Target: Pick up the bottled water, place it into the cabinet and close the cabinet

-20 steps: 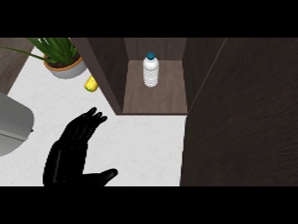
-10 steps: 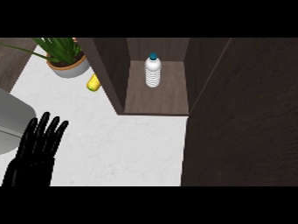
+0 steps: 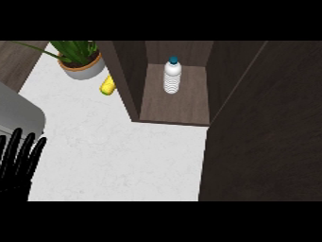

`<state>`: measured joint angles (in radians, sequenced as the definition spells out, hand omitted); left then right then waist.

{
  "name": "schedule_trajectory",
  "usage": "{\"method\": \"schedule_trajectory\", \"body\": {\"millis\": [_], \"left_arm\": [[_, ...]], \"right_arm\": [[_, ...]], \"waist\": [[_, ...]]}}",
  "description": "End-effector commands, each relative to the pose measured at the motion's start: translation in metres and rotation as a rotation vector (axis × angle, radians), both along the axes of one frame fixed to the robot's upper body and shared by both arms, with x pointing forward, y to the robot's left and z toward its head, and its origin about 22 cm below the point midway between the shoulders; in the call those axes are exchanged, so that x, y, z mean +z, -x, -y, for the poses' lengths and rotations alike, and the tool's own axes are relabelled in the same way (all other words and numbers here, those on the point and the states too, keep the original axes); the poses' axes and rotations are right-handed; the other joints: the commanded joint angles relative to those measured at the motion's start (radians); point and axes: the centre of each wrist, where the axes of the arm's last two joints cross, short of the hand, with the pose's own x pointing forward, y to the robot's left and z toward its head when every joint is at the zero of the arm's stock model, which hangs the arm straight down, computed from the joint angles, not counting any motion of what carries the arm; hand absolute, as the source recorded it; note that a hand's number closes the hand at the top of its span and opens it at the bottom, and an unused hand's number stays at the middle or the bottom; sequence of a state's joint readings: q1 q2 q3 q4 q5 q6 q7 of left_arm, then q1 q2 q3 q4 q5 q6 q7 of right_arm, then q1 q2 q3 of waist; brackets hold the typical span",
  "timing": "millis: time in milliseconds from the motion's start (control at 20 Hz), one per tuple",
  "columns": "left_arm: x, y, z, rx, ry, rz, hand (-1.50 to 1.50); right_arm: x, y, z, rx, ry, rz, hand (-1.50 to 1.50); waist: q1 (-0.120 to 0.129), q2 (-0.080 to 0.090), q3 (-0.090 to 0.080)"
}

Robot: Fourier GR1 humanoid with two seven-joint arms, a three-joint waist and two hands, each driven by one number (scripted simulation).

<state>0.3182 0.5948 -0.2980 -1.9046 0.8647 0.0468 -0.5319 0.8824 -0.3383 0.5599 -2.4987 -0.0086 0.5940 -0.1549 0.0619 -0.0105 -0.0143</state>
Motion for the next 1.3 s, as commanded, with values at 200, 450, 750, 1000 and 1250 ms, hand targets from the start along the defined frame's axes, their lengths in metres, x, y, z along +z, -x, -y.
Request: {"method": "schedule_trajectory", "body": {"millis": [200,450,750,1000,1250], "left_arm": [[0.012,0.004,-0.020,-0.058,0.008,0.033,-1.50],[0.016,0.001,-0.028,-0.085,-0.021,0.046,-1.50],[0.018,0.002,-0.036,-0.115,-0.033,0.035,-1.50],[0.021,0.000,-0.042,-0.136,-0.042,0.033,-1.50],[0.024,0.000,-0.042,-0.166,-0.044,0.036,-1.50]], "right_arm": [[0.024,0.001,-0.031,0.203,-0.083,0.055,1.50],[0.021,-0.008,-0.031,0.206,-0.004,0.070,1.50],[0.016,-0.018,-0.033,0.237,0.057,0.089,1.50],[0.022,-0.029,-0.028,0.270,0.154,0.177,1.50],[0.029,-0.042,-0.024,0.310,0.230,0.275,1.50]], "waist": [[0.074,0.023,0.000],[0.104,0.033,-0.004],[0.136,0.040,-0.007],[0.174,0.044,-0.012],[0.208,0.038,-0.014]]}}
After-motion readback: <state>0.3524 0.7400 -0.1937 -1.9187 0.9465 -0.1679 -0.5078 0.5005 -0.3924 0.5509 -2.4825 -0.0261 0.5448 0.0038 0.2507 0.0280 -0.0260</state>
